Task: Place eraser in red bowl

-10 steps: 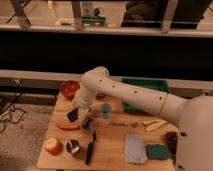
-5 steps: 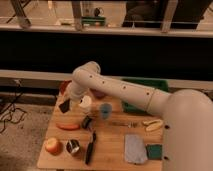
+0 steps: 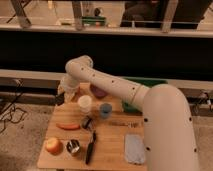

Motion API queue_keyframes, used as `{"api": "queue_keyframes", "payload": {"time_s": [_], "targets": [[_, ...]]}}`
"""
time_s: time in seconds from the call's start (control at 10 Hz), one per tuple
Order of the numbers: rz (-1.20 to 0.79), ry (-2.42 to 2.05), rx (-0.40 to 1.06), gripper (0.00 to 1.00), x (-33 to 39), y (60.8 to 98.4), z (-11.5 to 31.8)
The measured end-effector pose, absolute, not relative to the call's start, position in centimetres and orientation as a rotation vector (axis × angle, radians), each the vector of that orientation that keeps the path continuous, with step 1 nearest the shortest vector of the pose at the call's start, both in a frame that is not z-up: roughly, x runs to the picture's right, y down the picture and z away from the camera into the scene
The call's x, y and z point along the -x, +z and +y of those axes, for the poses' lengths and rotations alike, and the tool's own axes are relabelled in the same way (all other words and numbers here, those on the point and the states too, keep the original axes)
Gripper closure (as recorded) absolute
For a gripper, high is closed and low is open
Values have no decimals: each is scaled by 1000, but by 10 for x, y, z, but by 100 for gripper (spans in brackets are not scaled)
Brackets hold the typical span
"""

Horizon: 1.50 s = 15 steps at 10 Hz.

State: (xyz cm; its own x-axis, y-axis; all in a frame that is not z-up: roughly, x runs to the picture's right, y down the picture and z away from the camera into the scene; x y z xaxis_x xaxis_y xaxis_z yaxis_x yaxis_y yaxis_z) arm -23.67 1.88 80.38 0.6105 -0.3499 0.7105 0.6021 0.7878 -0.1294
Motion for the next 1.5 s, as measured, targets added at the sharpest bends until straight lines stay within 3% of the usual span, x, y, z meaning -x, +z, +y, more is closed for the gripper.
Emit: {"api": "queue_keyframes", "payload": {"time_s": [0.5,1.5], "targets": [[-703,-564,380,100,230,840,-7],[-702,-566,382,100,230,840,-6]]}}
